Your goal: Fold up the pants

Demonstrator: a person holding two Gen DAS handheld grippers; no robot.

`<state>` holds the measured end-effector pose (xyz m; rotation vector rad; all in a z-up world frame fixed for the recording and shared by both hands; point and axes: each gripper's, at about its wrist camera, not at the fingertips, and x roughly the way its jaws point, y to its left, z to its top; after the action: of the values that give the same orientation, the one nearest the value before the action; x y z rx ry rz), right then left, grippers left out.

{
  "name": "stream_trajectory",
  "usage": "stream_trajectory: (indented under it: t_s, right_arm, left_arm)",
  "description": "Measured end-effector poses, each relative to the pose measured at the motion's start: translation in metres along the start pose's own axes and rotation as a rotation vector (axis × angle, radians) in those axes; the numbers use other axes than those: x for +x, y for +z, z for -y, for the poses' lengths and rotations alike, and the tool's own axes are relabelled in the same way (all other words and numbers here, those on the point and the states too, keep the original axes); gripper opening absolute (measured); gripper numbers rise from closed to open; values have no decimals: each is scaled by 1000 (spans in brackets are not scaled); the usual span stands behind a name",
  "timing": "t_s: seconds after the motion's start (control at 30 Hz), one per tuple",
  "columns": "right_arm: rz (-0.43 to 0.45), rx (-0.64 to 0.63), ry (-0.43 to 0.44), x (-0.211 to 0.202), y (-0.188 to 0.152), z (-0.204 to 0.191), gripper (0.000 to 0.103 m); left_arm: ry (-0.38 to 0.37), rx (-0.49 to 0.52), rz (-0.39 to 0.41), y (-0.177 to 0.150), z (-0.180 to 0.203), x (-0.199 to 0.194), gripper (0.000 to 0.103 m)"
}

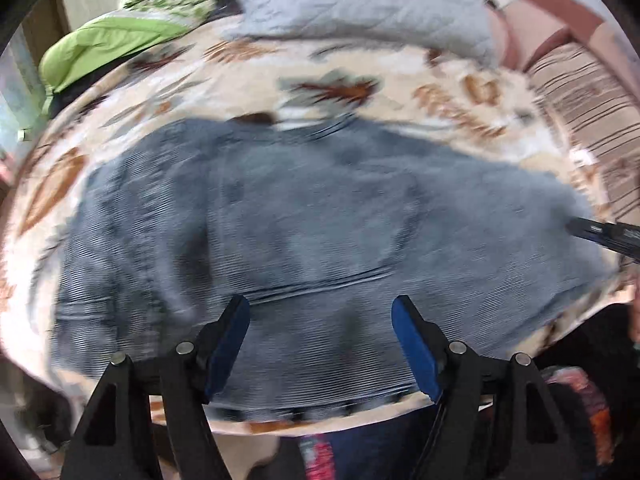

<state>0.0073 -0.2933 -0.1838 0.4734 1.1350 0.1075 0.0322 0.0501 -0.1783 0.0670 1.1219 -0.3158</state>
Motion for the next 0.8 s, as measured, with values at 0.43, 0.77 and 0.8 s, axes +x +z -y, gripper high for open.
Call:
stream_trajectory:
  t_s: [0.43, 0.77, 0.8]
  right_arm:
    - [-156, -275, 224, 92, 61, -157, 19]
    - [-223, -370, 163, 141, 70, -180, 21]
    - [-227, -367, 168, 144, 70, -179, 22]
  left_arm:
    - [180, 158, -31, -25, 41, 43, 103]
    - [152, 24, 136, -24, -11, 4, 103]
    - [172, 2, 151, -22, -19, 3, 103]
